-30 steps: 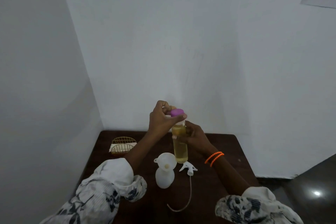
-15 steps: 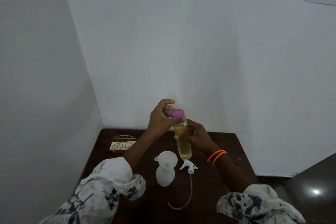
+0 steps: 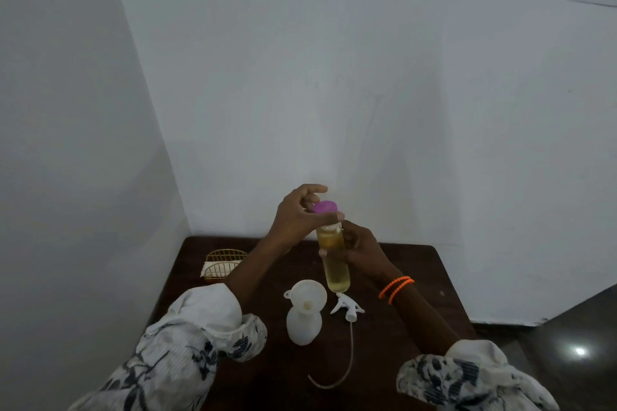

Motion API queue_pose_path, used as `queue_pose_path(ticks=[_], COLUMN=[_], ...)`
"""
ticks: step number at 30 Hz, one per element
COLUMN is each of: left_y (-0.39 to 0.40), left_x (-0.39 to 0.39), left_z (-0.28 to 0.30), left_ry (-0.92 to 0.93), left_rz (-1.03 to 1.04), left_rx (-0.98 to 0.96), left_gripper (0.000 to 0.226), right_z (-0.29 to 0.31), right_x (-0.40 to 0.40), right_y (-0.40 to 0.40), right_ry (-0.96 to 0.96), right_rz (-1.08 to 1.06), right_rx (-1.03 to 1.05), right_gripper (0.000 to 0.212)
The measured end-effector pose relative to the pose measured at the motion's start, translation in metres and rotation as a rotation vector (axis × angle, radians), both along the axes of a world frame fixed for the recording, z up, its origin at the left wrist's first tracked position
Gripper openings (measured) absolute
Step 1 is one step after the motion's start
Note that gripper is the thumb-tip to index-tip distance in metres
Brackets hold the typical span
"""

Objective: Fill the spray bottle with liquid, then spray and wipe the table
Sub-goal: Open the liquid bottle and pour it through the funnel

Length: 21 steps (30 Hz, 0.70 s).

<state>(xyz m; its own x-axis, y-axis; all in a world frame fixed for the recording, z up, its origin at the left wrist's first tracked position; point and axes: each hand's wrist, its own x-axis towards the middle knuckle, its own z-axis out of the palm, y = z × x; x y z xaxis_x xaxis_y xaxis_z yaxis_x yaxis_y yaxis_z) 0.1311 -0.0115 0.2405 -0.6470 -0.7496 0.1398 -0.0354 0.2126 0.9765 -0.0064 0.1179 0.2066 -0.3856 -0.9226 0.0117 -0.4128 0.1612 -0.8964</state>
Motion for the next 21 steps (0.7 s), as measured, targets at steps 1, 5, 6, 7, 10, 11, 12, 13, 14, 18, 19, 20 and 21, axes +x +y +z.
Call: queue_pose_path(ticks=[1, 5, 6, 7, 10, 11, 12, 13, 14, 18, 19, 20, 21], left_y=[-0.001, -0.006, -0.008, -0.007, -0.006, -0.005, -0.005, -0.005, -0.006, -0.014, -0.016, -0.016, -0.016], left_x=[0.000, 0.006, 0.007, 0.007, 0.004, 0.003, 0.002, 0.002, 0.003, 0.012, 0.014, 0.014, 0.013], left_z=[0.000, -0.003, -0.003, -0.002, -0.001, -0.002, -0.003, -0.004, -0.005, -0.009, -0.009, -0.009, -0.008], left_ry=[-0.003, 0.046, 0.039, 0.017, -0.073, -0.078, -0.069, -0.047, -0.014, 0.154, 0.158, 0.146, 0.128], left_rz=[-0.033, -0.170, -0.145, -0.094, 0.042, 0.039, 0.007, -0.046, -0.112, -0.290, -0.268, -0.221, -0.163], left_rx=[0.004, 0.066, 0.050, 0.026, -0.033, -0.032, -0.014, 0.017, 0.055, 0.176, 0.161, 0.134, 0.101], left_gripper=[0.076, 0.065, 0.065, 0.066, 0.066, 0.064, 0.062, 0.061, 0.060, 0.059, 0.061, 0.063, 0.063], right_z=[0.000, -0.001, -0.001, -0.001, -0.002, -0.002, -0.002, -0.002, -0.002, -0.001, -0.001, -0.001, -0.001], right_x=[0.000, 0.000, 0.001, 0.001, 0.003, 0.005, 0.005, 0.006, 0.006, 0.004, 0.003, 0.003, 0.003], right_y=[-0.001, -0.005, -0.005, -0.006, -0.009, -0.009, -0.010, -0.010, -0.011, -0.011, -0.011, -0.011, -0.012], right_ry=[-0.002, -0.017, -0.018, -0.019, -0.004, 0.000, -0.003, -0.012, -0.021, -0.023, -0.014, -0.004, 0.006], right_rz=[0.002, -0.008, -0.011, -0.011, 0.012, 0.017, 0.019, 0.020, 0.019, 0.012, 0.015, 0.022, 0.031], right_rx=[-0.002, -0.009, -0.010, -0.010, -0.005, -0.004, -0.006, -0.009, -0.013, -0.023, -0.020, -0.014, -0.006], right_gripper=[0.050, 0.050, 0.049, 0.049, 0.050, 0.051, 0.052, 0.052, 0.052, 0.050, 0.050, 0.050, 0.052])
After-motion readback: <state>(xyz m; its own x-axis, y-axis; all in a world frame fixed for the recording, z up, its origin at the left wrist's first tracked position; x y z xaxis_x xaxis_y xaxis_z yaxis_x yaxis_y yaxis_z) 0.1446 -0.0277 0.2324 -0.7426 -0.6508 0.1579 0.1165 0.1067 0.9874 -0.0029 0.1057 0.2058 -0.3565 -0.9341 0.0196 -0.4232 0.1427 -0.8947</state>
